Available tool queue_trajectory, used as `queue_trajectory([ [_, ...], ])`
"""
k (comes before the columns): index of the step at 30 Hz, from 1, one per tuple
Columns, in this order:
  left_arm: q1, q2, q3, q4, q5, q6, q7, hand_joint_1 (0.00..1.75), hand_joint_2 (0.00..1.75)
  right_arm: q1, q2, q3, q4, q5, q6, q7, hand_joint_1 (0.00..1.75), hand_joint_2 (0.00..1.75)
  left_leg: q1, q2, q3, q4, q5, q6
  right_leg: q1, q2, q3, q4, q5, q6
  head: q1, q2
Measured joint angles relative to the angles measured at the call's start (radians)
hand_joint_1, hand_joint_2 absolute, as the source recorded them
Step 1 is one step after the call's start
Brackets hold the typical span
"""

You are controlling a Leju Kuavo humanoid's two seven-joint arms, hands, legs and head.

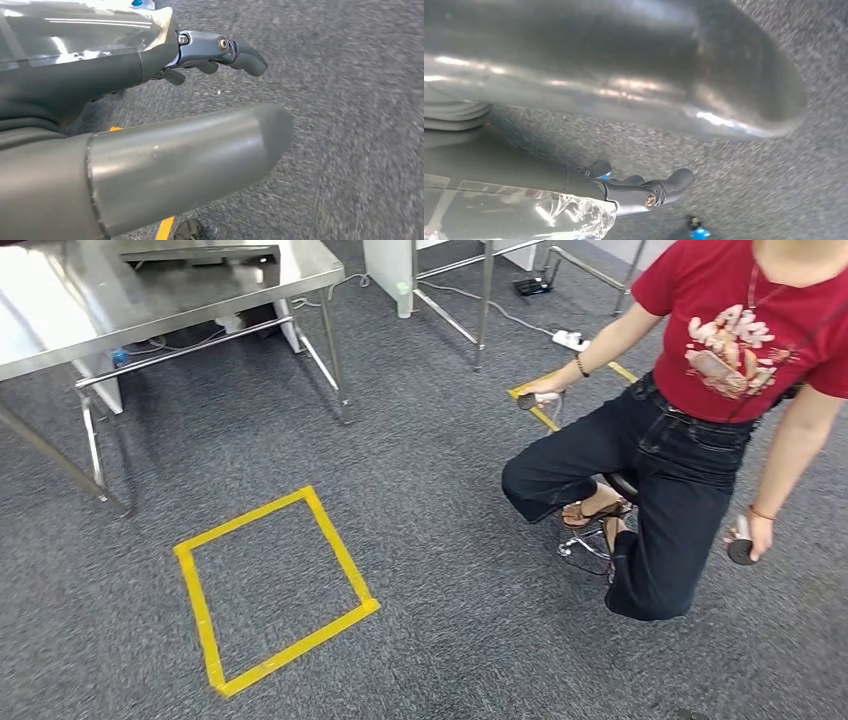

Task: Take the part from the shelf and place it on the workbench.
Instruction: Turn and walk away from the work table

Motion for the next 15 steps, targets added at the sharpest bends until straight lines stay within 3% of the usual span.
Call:
queue_trajectory([
  [2,0.001,0.0,0.0,0.0,0.0,0.0,0.0,0.0,0.0,-0.002,0.002,-0.002,0.0,0.001,0.001,-0.001,0.0,0.0,0.002,-0.059,0.065,-0.139,0.065,0.011,0.002,0.027,0.0,0.002,0.001,0.004,0.0,0.0],
  [4,0.001,0.001,0.0,0.0,0.001,0.001,0.0,0.0,0.0,-0.004,0.003,-0.002,0.0,0.004,0.002,0.0,0.0,0.0,0.0,-0.103,0.097,-0.211,0.085,0.017,0.003,0.053,-0.01,0.005,0.005,0.015,0.001,0.0],
  [6,0.0,0.0,0.0,0.0,0.002,0.002,0.001,0.0,0.0,-0.003,0.003,-0.002,0.0,0.005,0.002,0.0,0.0,0.0,-0.006,-0.082,0.098,-0.219,0.087,0.022,-0.001,0.079,-0.025,0.003,0.012,0.03,0.001,0.0],
  [7,-0.001,0.0,0.0,0.0,0.002,0.002,0.002,0.0,0.0,-0.001,0.003,-0.002,0.0,0.006,0.002,0.001,0.0,0.0,-0.007,-0.068,0.099,-0.224,0.091,0.028,-0.002,0.068,-0.033,0.009,0.011,0.036,0.001,0.0],
  [9,0.0,-0.001,0.0,0.0,0.002,0.003,0.005,0.0,0.0,-0.002,0.003,-0.002,0.0,0.006,0.003,0.001,0.0,0.0,-0.007,-0.033,0.102,-0.235,0.099,0.041,0.002,0.009,-0.068,0.069,-0.021,0.036,0.006,0.0],
  [10,0.001,-0.001,0.0,0.0,0.002,0.004,0.006,0.0,0.0,-0.004,0.003,-0.002,0.0,0.006,0.003,0.001,0.0,0.0,-0.008,-0.014,0.102,-0.237,0.1,0.044,0.002,-0.028,-0.098,0.132,-0.052,0.032,0.008,0.0],
  [12,0.003,-0.002,0.0,0.0,0.002,0.005,0.008,0.0,0.0,-0.006,0.002,-0.002,0.0,0.006,0.004,0.001,0.0,0.0,-0.011,0.024,0.099,-0.236,0.1,0.046,0.002,-0.055,-0.16,0.267,-0.109,0.031,0.01,0.0],
  [13,0.004,-0.002,0.0,0.0,0.002,0.005,0.008,0.0,0.0,-0.004,0.001,-0.002,0.0,0.006,0.004,0.001,0.0,0.0,-0.011,0.041,0.098,-0.236,0.1,0.045,0.0,-0.058,-0.173,0.3,-0.119,0.037,0.01,0.0],
  [14,0.003,-0.002,0.0,0.0,0.002,0.005,0.008,0.0,0.0,-0.002,0.001,-0.002,0.0,0.006,0.004,0.001,0.0,0.0,-0.01,0.056,0.098,-0.236,0.099,0.045,-0.002,-0.062,-0.163,0.29,-0.112,0.046,0.01,0.0],
  [15,0.003,-0.003,0.0,0.0,0.002,0.004,0.008,0.0,0.0,0.0,-0.001,-0.002,0.0,0.006,0.005,0.001,0.0,0.0,-0.009,0.071,0.1,-0.235,0.098,0.043,-0.004,-0.07,-0.13,0.237,-0.092,0.057,0.01,0.0],
])
